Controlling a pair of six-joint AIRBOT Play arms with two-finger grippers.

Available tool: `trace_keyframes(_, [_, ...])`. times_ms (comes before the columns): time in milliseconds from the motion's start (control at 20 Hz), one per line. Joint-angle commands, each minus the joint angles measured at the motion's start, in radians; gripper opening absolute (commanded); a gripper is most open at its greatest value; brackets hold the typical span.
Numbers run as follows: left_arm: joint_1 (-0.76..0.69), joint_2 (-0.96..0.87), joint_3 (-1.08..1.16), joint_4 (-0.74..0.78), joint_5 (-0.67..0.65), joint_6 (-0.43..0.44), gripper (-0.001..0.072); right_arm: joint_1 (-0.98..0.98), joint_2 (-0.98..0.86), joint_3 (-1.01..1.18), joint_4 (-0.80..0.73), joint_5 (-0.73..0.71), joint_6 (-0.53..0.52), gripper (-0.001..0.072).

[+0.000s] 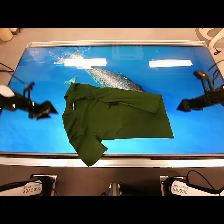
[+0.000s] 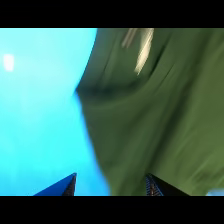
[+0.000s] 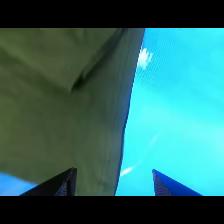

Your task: Fold the shirts.

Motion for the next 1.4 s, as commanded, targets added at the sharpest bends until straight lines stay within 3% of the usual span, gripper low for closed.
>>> trace_keyframes(0, [-0.006, 0.092, -0.279, -0.063, 0.023, 0.053, 0.0512, -0.036, 0.004, -0.083, -0.008, 0.149, -0.022, 0.0487])
trace_keyframes(100, [-0.05, 0.089, -0.358, -0.086, 0.077, 0.06, 0.0499, -0.036, 0.004, -0.11, -0.006, 0.156, -0.021, 0.0495])
trace_keyframes(350, [-0.156, 0.079, -0.384, -0.095, 0.159, 0.056, 0.0477, -0.037, 0.004, -0.122, -0.056, 0.152, -0.018, 0.0612])
trace_keyframes(500, [-0.204, 0.051, -0.384, -0.094, 0.184, 0.024, 0.0431, -0.037, 0.004, -0.185, -0.06, 0.113, -0.019, 0.0625])
trace_keyframes(600, [-0.208, 0.049, -0.384, -0.094, 0.217, -0.01, 0.0211, -0.037, 0.0, -0.238, -0.069, 0.079, -0.037, 0.0626])
trace_keyframes(650, [-0.208, 0.051, -0.384, -0.094, 0.224, -0.015, 0.0049, -0.037, -0.01, -0.253, -0.075, 0.07, -0.049, 0.0626])
trace_keyframes(700, [-0.208, 0.053, -0.384, -0.094, 0.226, -0.015, 0.0021, -0.037, -0.026, -0.261, -0.075, 0.069, -0.062, 0.0627])
trace_keyframes(1050, [-0.209, 0.087, -0.384, -0.094, 0.224, -0.014, 0.002, -0.036, -0.12, -0.262, -0.065, 0.019, -0.071, 0.0623])
trace_keyframes(1350, [-0.211, 0.12, -0.384, -0.095, 0.227, -0.015, 0.002, -0.036, -0.183, -0.269, 0.029, -0.028, -0.071, 0.0578])
